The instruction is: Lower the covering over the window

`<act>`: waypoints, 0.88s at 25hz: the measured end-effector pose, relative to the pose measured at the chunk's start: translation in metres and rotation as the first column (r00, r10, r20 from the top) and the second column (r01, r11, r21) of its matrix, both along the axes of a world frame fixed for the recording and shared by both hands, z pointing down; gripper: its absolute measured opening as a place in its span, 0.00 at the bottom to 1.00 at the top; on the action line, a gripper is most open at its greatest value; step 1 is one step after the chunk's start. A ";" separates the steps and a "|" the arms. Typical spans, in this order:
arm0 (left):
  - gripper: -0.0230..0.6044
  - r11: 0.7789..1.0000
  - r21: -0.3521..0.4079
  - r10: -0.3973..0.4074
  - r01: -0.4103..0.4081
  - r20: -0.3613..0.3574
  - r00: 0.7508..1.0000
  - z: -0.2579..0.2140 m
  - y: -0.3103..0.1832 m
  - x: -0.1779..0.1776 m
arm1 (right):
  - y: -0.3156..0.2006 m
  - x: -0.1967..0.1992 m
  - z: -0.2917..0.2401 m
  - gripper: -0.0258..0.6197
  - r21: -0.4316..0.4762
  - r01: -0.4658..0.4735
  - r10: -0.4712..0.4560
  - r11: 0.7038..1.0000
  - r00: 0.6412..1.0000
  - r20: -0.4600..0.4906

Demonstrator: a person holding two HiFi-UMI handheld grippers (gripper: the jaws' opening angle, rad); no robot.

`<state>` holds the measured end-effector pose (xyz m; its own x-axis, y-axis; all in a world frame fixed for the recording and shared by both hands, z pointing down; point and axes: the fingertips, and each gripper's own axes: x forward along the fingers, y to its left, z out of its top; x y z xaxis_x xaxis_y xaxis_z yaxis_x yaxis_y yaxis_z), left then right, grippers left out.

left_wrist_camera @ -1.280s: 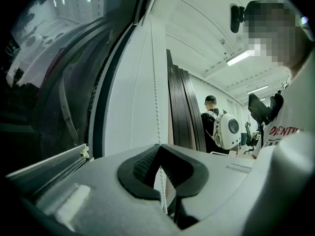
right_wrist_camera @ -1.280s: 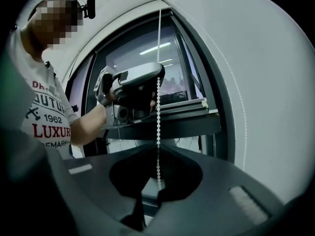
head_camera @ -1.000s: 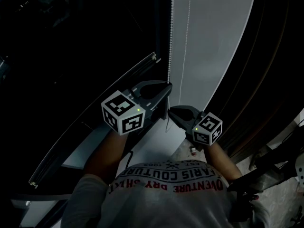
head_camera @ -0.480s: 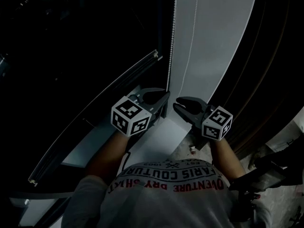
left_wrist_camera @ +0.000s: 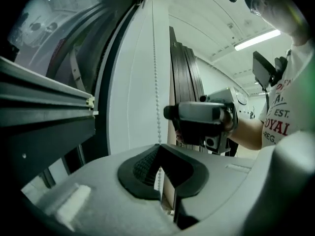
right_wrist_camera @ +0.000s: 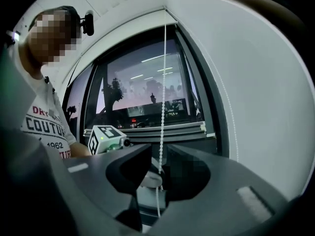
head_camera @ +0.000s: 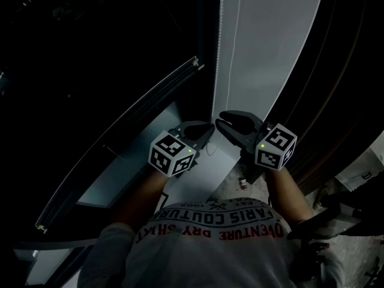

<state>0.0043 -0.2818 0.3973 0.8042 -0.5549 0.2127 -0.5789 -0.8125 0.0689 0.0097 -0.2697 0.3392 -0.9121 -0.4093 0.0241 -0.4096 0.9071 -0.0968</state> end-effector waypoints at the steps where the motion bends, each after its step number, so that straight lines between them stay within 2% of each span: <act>1: 0.05 1.000 -0.011 0.002 -0.002 0.009 1.000 0.008 0.002 0.001 | 0.000 -0.002 -0.002 0.18 0.002 0.002 -0.002 1.000 1.000 0.000; 10: 0.05 0.994 -0.108 0.000 0.005 0.046 0.999 0.077 0.007 0.002 | -0.011 -0.015 -0.002 0.18 0.016 -0.026 0.027 1.000 0.998 -0.061; 19: 0.05 0.993 -0.116 -0.012 0.012 -0.004 1.000 0.079 0.007 0.002 | -0.016 -0.025 0.011 0.17 -0.009 -0.022 0.021 1.000 0.996 -0.092; 22: 0.05 0.994 -0.113 -0.010 0.009 -0.005 1.000 0.079 0.008 0.003 | -0.015 -0.025 0.012 0.05 -0.012 -0.021 0.020 1.000 0.996 -0.084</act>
<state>0.0068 -0.2742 0.4762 0.8002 -0.5355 0.2700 -0.5861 -0.7937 0.1629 -0.0149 -0.2848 0.3510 -0.8980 -0.4271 0.1058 -0.4353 0.8973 -0.0731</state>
